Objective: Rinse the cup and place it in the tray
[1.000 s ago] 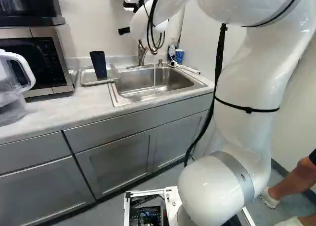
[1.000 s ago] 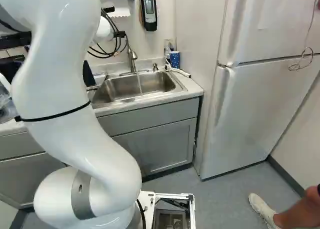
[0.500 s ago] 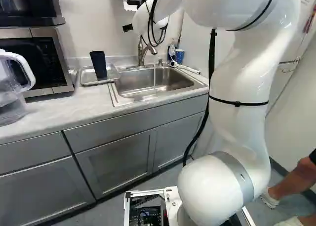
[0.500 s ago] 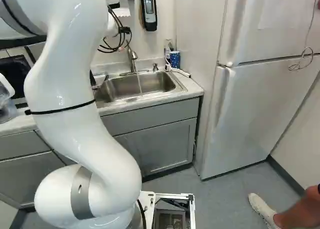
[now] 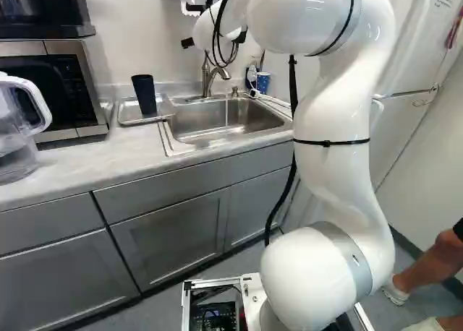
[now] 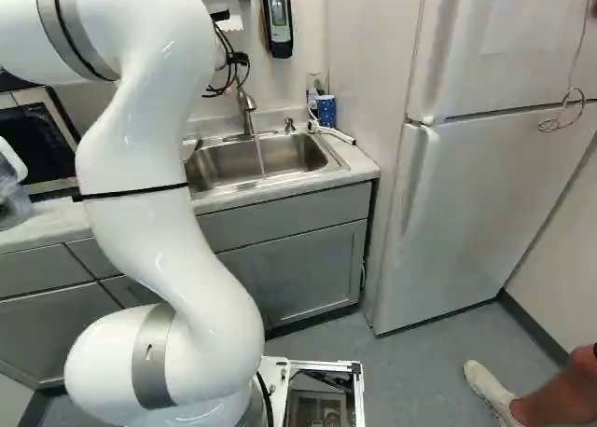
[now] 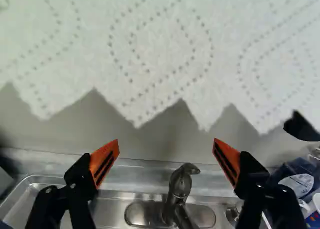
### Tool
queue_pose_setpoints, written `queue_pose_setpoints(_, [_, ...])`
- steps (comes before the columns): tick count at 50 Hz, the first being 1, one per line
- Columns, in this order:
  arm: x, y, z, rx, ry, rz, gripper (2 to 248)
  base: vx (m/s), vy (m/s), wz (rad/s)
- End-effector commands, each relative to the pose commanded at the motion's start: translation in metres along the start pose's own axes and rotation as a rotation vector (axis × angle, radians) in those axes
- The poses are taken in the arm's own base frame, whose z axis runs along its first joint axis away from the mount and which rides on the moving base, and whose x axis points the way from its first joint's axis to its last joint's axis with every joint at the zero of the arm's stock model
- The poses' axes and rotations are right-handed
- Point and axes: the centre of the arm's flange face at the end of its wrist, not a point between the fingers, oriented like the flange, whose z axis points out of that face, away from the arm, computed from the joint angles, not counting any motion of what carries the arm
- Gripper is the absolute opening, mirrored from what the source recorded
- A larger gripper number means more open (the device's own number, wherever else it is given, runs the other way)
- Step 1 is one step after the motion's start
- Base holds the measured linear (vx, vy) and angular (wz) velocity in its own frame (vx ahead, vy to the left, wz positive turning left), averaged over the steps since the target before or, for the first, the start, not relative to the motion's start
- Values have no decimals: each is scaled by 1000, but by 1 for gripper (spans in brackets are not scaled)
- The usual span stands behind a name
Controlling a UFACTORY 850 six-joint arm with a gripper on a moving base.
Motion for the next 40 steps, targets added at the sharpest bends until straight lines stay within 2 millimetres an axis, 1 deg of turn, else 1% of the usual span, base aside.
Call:
queue_pose_setpoints(6, [1, -5, 10, 7, 7, -2, 247, 0, 0, 0])
queue_pose_setpoints(13, [2, -14, 14, 19, 10, -5, 247, 0, 0, 0])
queue_pose_setpoints(40, [3, -21, 15, 27, 6, -7, 247, 0, 0, 0])
